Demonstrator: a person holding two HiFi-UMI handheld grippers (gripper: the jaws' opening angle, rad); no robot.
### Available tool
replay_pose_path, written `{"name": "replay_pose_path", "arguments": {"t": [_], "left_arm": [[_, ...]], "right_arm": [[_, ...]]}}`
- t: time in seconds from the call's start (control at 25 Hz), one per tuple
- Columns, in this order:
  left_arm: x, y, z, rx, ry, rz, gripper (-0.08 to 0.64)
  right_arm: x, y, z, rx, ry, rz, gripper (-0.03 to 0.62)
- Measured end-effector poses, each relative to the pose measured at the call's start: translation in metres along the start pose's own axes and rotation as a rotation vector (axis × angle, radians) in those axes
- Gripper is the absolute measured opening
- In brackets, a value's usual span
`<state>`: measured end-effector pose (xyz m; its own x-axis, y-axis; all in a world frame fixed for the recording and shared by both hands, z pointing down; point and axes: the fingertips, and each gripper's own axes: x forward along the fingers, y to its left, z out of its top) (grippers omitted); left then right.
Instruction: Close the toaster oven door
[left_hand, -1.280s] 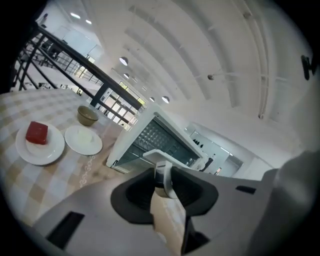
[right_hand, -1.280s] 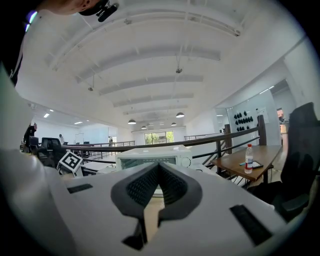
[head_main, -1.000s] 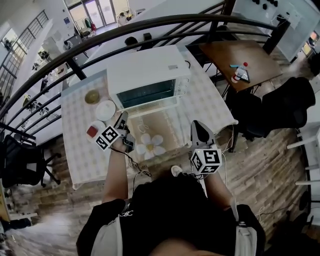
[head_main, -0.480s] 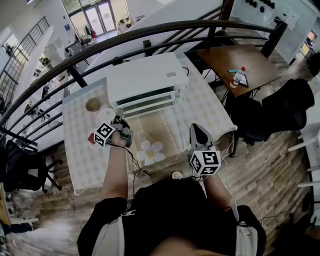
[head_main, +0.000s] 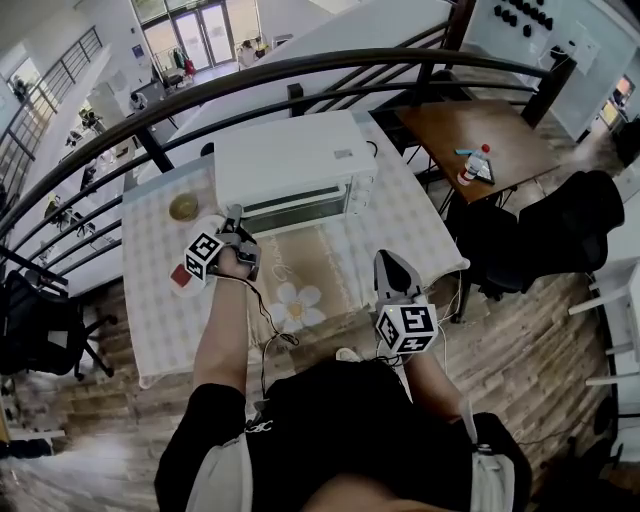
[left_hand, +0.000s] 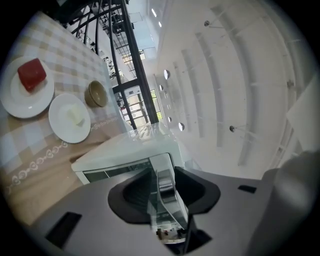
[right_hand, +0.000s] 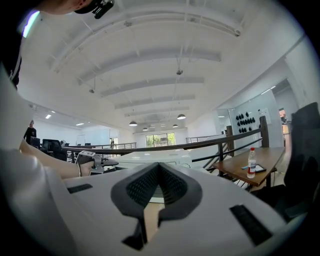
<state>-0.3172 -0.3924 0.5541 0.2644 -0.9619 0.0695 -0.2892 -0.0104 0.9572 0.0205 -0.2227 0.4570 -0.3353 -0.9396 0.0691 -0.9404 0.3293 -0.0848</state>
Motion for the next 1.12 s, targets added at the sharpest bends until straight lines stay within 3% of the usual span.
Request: {"name": "replay_pose_path", "arguments": {"t": [0.12, 0.2, 0.4, 0.52, 0.68, 0.96, 1.12], "left_arm": [[-0.018, -0.005, 0.018, 0.084, -0.092, 0.06, 0.135], [-0.041, -0.02, 0.03, 0.197, -0.168, 0.082, 0.098], [-0.102, -0.083, 0.036, 0.649, -0.246, 0.139, 0.027], [-0.138, -0.107, 0.037, 0.86, -0.271, 0.231, 0.017], [-0.177, -0.136, 0.029, 1.119, -0.257, 0.281, 0.014], [-0.202, -0.132, -0.004, 1.27, -0.151, 0.289, 0.014], [-0.204, -0.126, -0.014, 1.248, -0.143, 0.291, 0.014]], "right_arm": [[0.003, 0.007, 0.003, -0.003, -0.003, 0.021, 0.003], [0.007, 0.016, 0.005, -0.009, -0.009, 0.045, 0.003], [0.025, 0.044, 0.026, -0.04, -0.085, 0.082, 0.003], [0.038, 0.057, 0.042, -0.022, -0.13, 0.1, 0.002], [0.056, 0.074, 0.054, 0.002, -0.148, 0.141, 0.002], [0.072, 0.097, 0.047, 0.016, -0.128, 0.224, 0.002], [0.076, 0.101, 0.043, 0.022, -0.106, 0.256, 0.002]]}}
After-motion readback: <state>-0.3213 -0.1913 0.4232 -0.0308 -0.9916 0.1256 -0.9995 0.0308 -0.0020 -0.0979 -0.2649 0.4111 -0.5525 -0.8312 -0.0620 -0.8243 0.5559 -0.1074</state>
